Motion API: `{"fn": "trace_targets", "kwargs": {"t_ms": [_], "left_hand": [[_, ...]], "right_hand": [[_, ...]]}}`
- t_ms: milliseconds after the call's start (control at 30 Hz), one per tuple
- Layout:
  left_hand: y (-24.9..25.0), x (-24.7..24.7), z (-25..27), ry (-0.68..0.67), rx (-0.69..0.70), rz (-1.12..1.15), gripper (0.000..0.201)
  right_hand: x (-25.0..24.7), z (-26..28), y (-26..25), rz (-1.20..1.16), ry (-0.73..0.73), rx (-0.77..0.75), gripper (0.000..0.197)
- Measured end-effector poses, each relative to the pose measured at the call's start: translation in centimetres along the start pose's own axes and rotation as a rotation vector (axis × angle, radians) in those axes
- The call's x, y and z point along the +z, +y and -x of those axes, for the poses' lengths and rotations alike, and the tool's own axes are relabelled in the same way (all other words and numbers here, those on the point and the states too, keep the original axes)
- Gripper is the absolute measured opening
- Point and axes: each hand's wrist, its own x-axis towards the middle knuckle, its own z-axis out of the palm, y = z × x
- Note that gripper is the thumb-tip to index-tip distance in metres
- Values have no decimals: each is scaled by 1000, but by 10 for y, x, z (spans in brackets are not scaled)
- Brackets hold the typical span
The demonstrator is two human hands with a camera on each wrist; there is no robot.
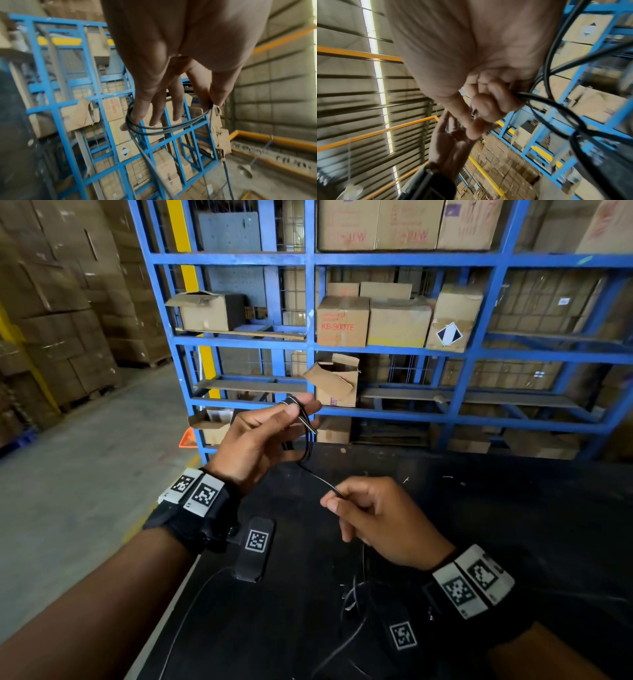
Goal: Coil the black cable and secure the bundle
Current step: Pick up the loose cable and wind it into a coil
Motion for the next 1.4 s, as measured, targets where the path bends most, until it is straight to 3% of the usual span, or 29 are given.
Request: {"fn": "trace_targets", "kwargs": {"t_ms": [200, 300, 367, 467, 633, 767, 867, 1067, 1133, 1233, 1400], "left_hand": [[1, 3, -13, 31, 143, -306, 23], [1, 1, -20, -51, 256, -554, 18], [-2, -4, -23, -130, 233, -709, 17], [-5, -8, -20, -286, 83, -793, 22], [-5, -11, -8, -372, -123, -559, 36], [-1, -13, -2, -421, -266, -242, 36], [3, -14, 0, -486, -276, -99, 30], [4, -11, -3, -566, -162, 338, 32], [10, -9, -7, -533, -95, 444, 35], [19, -8, -18, -361, -15, 485, 40], [16, -4, -31, -65, 24, 531, 39]], "right_hand": [[-28, -16, -21, 286, 41, -27, 6], [-41, -25, -29, 368, 33, -51, 7], [-50, -31, -35, 418, 44, -64, 9], [-63, -40, -42, 489, 74, -122, 9], [-74, -57, -33, 431, 111, -191, 24], [-68, -65, -25, 231, 116, -177, 19], [-59, -69, -19, 66, 132, -165, 18], [-34, -78, -1, -398, 155, -106, 19], [-27, -79, 9, -460, 177, -87, 24], [-17, -76, 26, -420, 192, -45, 23], [1, -63, 44, -224, 73, 3, 25]]}}
